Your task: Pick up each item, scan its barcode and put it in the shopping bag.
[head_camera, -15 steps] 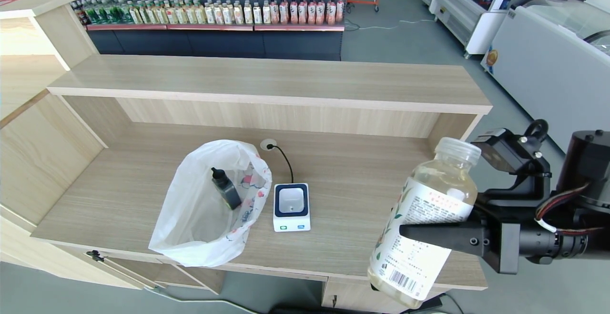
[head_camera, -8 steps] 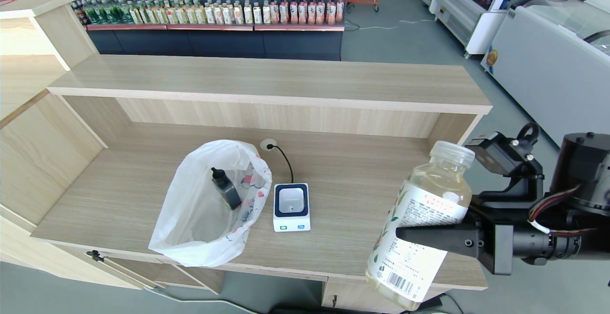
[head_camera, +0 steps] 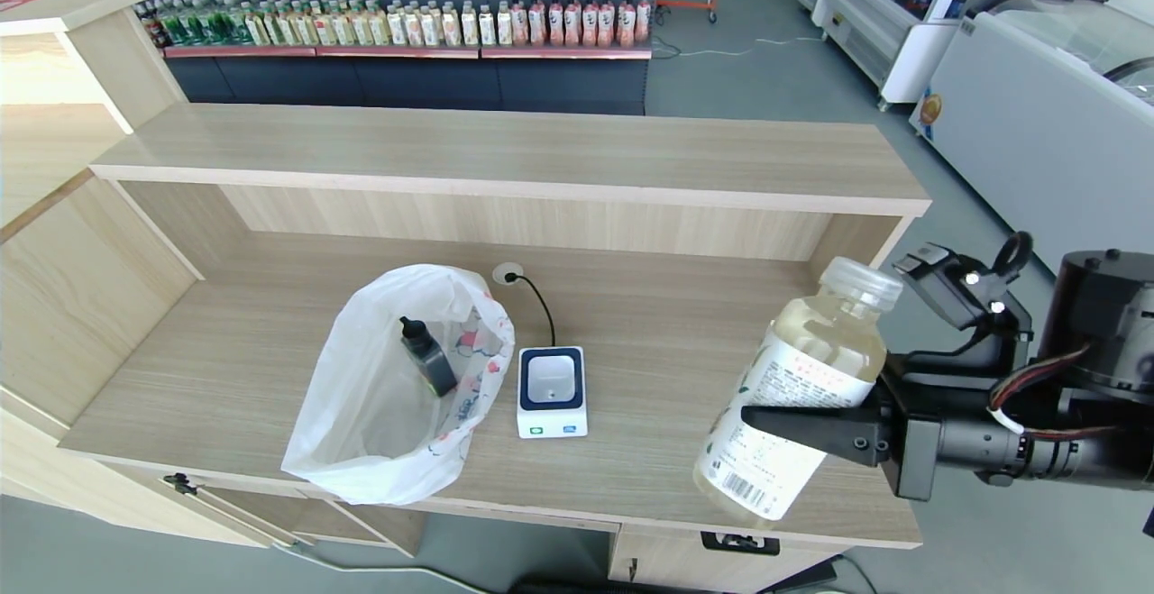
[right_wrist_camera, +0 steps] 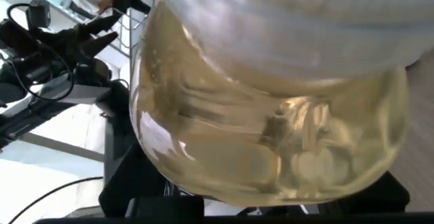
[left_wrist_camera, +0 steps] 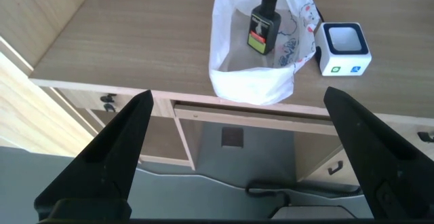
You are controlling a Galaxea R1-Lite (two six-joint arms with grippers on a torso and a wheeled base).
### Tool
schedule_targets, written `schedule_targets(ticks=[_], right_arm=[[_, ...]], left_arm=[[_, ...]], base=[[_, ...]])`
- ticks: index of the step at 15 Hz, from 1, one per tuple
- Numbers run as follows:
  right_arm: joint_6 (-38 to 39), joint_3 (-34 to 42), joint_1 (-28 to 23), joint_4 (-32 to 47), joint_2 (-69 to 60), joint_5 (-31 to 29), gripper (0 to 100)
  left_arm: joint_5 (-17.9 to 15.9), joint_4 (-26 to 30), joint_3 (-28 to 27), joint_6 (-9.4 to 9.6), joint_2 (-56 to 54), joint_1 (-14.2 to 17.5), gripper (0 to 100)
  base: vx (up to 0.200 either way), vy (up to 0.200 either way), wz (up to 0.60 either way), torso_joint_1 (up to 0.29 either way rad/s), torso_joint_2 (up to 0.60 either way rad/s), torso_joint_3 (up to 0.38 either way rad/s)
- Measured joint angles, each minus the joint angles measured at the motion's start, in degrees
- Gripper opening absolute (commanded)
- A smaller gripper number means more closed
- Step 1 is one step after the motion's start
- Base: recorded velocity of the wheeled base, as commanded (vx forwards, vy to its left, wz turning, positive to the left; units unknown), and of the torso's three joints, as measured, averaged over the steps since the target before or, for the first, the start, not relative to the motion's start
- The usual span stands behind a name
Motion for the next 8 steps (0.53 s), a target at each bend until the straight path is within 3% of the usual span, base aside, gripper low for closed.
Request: schedule_targets(ticks=[2,3,5,8], right_arm=[[-8.5,-0.23,-2.32,-0.22,0.56,-11.39,0],[-16.25,-0.3,-4.4,-0.33,1.07,-15.13,0],[-34.01,-0.33,-11.43,-3.49,2.9,-19.19,0],[-41.79,1.04,-16.62,-16.94,6.05,-20.99,0]], left_arm=[[0.0,0.0,0.0,0.0,0.0,-0.02,100],[0.0,-0.02,0.0,0.0,0.0,-0.04,100],[0.0,0.0,0.0,-0.01,0.0,0.0,100],[0.0,0.0,0.0,-0.04,0.0,0.0,100]], base=[[0.0,0.0,0.0,0.0,0.0,0.0],[0.0,0.0,0.0,0.0,0.0,0.0],[0.0,0.0,0.0,0.0,0.0,0.0],[0.0,0.0,0.0,0.0,0.0,0.0]])
